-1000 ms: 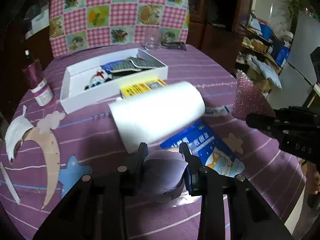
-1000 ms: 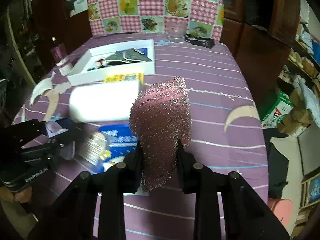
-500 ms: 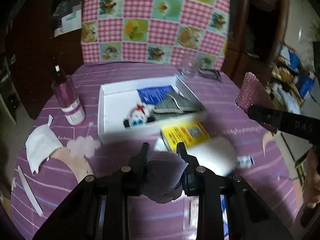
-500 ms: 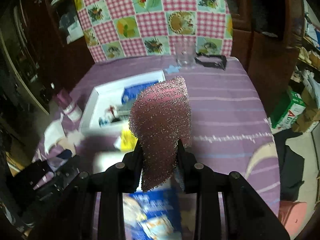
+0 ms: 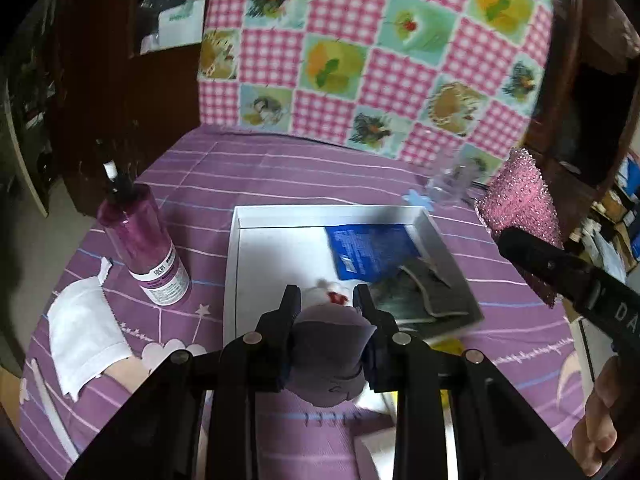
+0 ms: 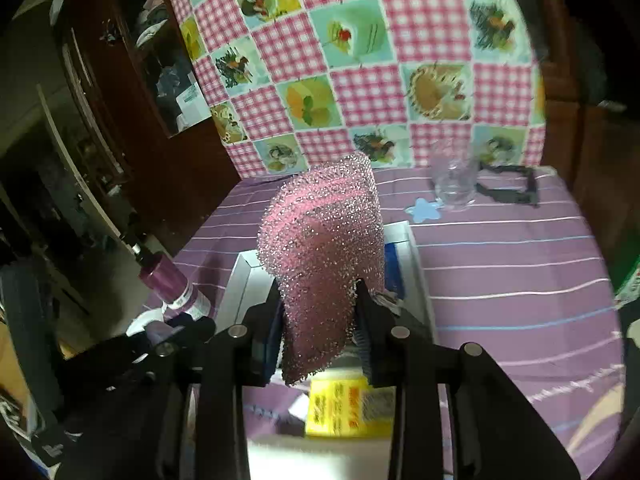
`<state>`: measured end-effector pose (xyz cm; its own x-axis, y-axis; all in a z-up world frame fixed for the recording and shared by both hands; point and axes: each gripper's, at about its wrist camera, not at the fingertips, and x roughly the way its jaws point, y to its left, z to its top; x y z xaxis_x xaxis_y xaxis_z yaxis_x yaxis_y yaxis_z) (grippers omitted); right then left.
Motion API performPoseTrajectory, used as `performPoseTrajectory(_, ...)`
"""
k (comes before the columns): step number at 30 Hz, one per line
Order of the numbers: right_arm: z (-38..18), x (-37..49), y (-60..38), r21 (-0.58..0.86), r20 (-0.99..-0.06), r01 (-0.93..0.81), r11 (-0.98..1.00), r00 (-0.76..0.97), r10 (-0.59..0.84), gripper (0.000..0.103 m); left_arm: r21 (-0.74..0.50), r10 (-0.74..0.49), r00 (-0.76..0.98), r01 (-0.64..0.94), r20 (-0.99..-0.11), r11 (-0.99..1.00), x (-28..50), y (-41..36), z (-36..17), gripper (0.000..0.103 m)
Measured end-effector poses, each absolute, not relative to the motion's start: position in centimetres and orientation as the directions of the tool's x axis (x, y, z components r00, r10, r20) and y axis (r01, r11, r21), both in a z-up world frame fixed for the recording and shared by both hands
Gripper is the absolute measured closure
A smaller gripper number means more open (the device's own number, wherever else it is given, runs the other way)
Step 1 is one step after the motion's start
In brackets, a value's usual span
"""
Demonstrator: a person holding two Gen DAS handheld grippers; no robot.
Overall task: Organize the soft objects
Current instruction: 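Carry the sponge over the box with the right gripper while the left gripper brings the foam pad, then open both grippers to drop the foam pad and sponge into the box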
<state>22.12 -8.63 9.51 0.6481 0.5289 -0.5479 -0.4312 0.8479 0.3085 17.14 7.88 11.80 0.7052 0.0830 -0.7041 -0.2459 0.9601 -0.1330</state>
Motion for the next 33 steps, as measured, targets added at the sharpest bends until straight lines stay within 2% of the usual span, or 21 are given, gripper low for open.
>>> performPoseTrajectory(4,7.2,25.4,-7.6,0.316,-0.599,-0.357,0.879,0.644,0.477,0.069,-0.123,0.113,0.682,-0.288,-0.723,0.950,18.6,9.3,9.5,0.077)
performPoseTrajectory(9,3.0,26.8,-7.0,0.372,-0.616,-0.364,0.854,0.592,0.520,0.067,-0.091,0.159,0.654,-0.332,-0.740,0.939,19.7,10.8,7.0,0.077)
performPoseTrajectory(12,2.4,27.0,-7.1,0.396,-0.612,-0.365,0.842,0.579,0.539,0.065,-0.106,0.149,0.636,-0.344,-0.757,0.933,20.1,11.4,6.0,0.077)
performPoseTrajectory(17,2.5,26.7,-8.3,0.458,-0.557,-0.344,0.820,0.607,0.566,0.054,-0.098,0.146,0.620,-0.343,-0.771,0.934,20.4,11.4,5.1,0.076)
performPoseTrajectory(19,2.3,26.9,-8.9,0.520,-0.523,-0.334,0.786,0.603,0.602,0.045,-0.119,0.127,0.622,-0.338,-0.773,0.934,20.4,11.4,5.0,0.070)
performPoseTrajectory(20,2.1,27.1,-9.2,0.558,-0.502,-0.322,0.765,0.602,0.620,0.040,-0.131,0.117,0.629,-0.334,-0.768,0.934,20.3,11.5,5.0,0.058)
performPoseTrajectory(21,2.0,27.2,-9.5,0.587,-0.488,-0.311,0.748,0.601,0.633,0.031,-0.145,0.105,0.640,-0.326,-0.761,0.934,20.3,11.4,5.1,0.041)
performPoseTrajectory(22,1.7,27.5,-9.7,0.619,-0.480,-0.300,0.726,0.587,0.652,0.026,-0.149,0.111,0.656,-0.328,-0.746,0.933,20.0,11.4,5.3,0.035)
performPoseTrajectory(25,1.3,28.3,-9.8,0.659,-0.498,-0.287,0.695,0.527,0.689,0.024,-0.130,0.138,0.681,-0.327,-0.719,0.936,19.7,11.0,6.1,0.030)
performPoseTrajectory(27,1.3,28.4,-9.8,0.651,-0.515,-0.276,0.707,0.524,0.678,0.024,-0.120,0.139,0.683,-0.317,-0.717,0.941,19.7,10.7,6.5,0.023)
performPoseTrajectory(33,2.3,27.7,-9.8,0.627,-0.517,-0.306,0.717,0.525,0.676,0.022,-0.105,0.148,0.690,-0.311,-0.709,0.945,19.8,10.5,6.7,0.023)
